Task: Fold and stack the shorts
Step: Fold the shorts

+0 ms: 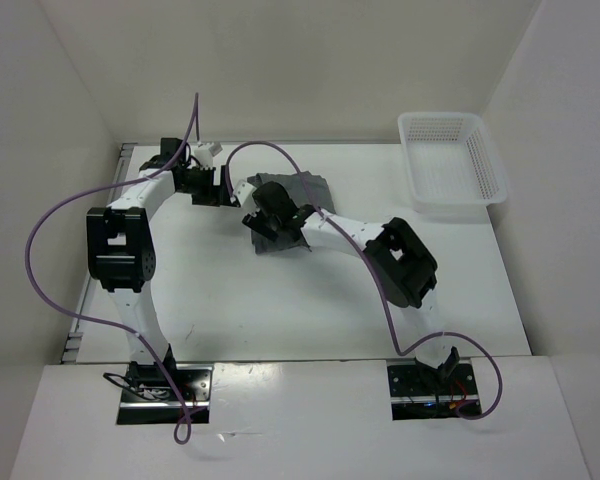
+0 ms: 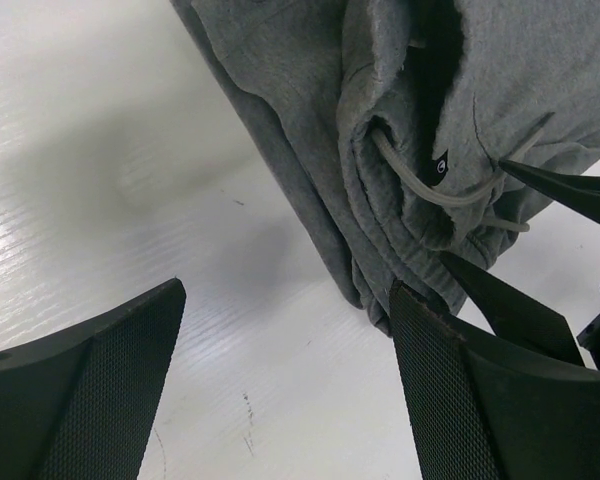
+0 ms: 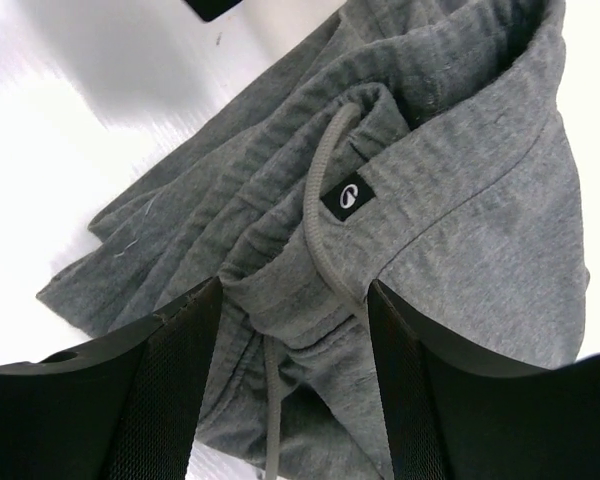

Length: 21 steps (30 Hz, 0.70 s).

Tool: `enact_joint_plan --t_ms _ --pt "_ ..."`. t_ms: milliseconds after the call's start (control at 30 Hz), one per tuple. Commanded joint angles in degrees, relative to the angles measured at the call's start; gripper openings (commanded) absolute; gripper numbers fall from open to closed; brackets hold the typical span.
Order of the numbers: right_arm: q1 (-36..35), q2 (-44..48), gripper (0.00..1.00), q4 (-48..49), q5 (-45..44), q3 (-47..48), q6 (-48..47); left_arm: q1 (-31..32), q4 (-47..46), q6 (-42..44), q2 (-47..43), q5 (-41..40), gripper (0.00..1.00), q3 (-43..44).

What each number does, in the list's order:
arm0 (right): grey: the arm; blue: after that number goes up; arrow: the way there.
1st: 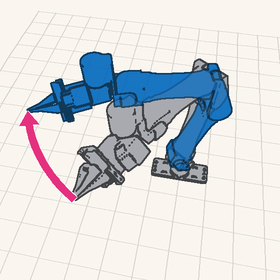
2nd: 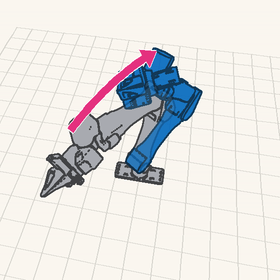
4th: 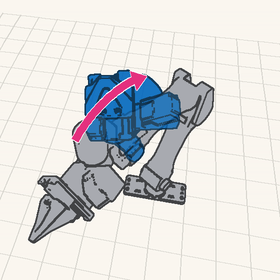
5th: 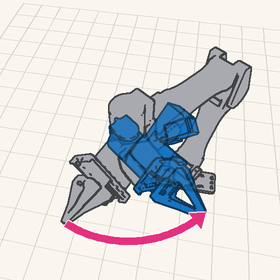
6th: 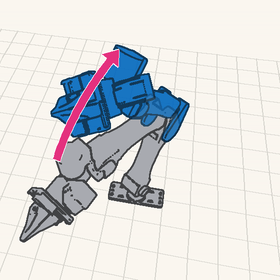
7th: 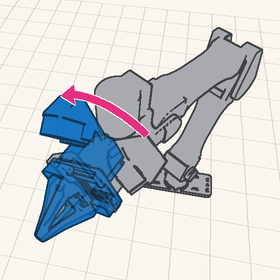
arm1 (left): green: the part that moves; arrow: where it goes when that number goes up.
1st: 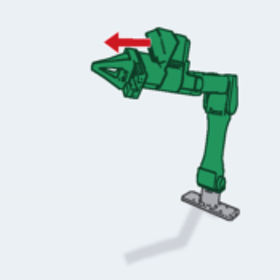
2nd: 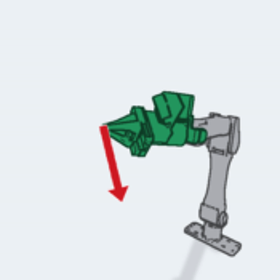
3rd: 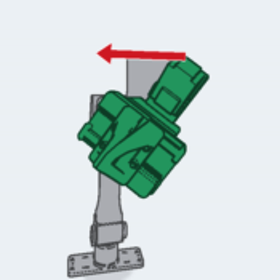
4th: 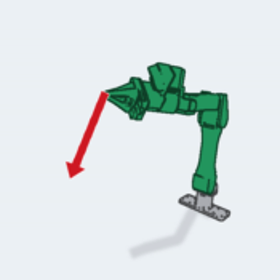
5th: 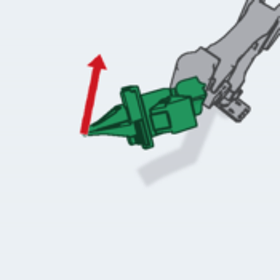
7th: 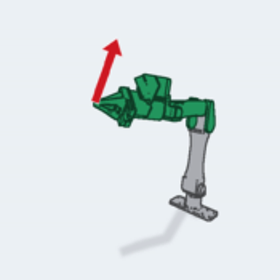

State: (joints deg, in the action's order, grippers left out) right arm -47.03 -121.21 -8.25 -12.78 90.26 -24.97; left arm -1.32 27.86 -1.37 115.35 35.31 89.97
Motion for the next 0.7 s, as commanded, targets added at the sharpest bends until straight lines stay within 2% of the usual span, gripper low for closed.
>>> enact_joint_plan --t_ms 0,133,400,667 --pt "-0.70 -0.95 0.66 3.94 -2.85 -0.09 0.71 -0.17 -1.49 1.37 1.19 2.22 0.89 -0.41" --pt "-0.70 -2.10 0.62 5.70 -4.80 0.97 1.24 -0.17 -1.49 1.37 1.19 2.22 0.89 -0.41" --pt "-0.70 -0.61 0.62 1.05 0.29 -0.87 1.76 -0.17 -1.49 1.37 1.19 2.22 0.90 -0.41" --pt "-0.70 0.09 0.62 -0.01 1.61 -0.88 1.15 -0.17 -1.49 1.37 1.19 2.75 0.90 -0.41"
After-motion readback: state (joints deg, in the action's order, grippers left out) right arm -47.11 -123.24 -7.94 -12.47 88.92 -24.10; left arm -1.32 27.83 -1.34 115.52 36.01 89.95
